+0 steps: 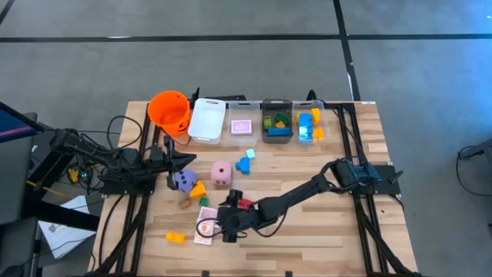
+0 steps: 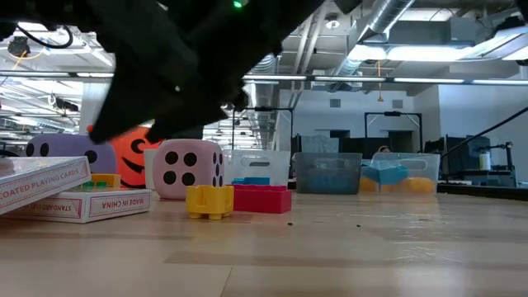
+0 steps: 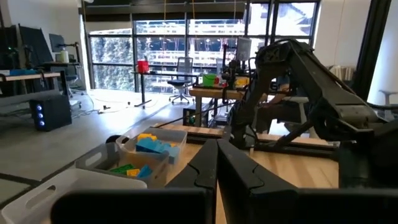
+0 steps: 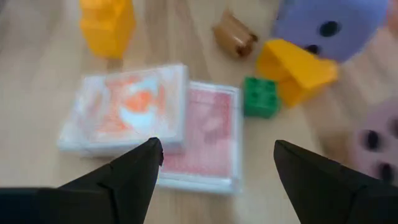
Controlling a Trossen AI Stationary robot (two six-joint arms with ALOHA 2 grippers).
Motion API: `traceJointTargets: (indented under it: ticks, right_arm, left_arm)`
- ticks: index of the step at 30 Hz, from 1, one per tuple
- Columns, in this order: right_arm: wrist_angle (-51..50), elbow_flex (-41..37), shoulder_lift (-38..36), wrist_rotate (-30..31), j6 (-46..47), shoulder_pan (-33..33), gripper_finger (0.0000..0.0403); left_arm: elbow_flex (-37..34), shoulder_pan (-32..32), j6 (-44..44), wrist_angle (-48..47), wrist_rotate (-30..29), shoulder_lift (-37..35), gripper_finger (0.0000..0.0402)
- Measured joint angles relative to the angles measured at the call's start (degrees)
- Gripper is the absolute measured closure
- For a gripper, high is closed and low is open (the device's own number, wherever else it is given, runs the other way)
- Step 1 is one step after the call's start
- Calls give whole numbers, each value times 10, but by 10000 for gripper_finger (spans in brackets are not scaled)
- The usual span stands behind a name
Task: Pick & Place Toys
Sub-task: Put the red game card into the left transparent bin
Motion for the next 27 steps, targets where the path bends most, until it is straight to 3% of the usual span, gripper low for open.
traceJointTargets:
  ticks: [7,17,27]
  right_arm:
    - [3,1,6,-43,20,3,96]
    - [-21,1,6,-39,64,3,96]
    - [-34,0,6,-11,76,-7,96]
  left_arm:
    - [0,0,-14,-9,0,0,402]
    - [0,0,-91,-67,0,1,402]
    - [0,0,-94,-66,0,1,402]
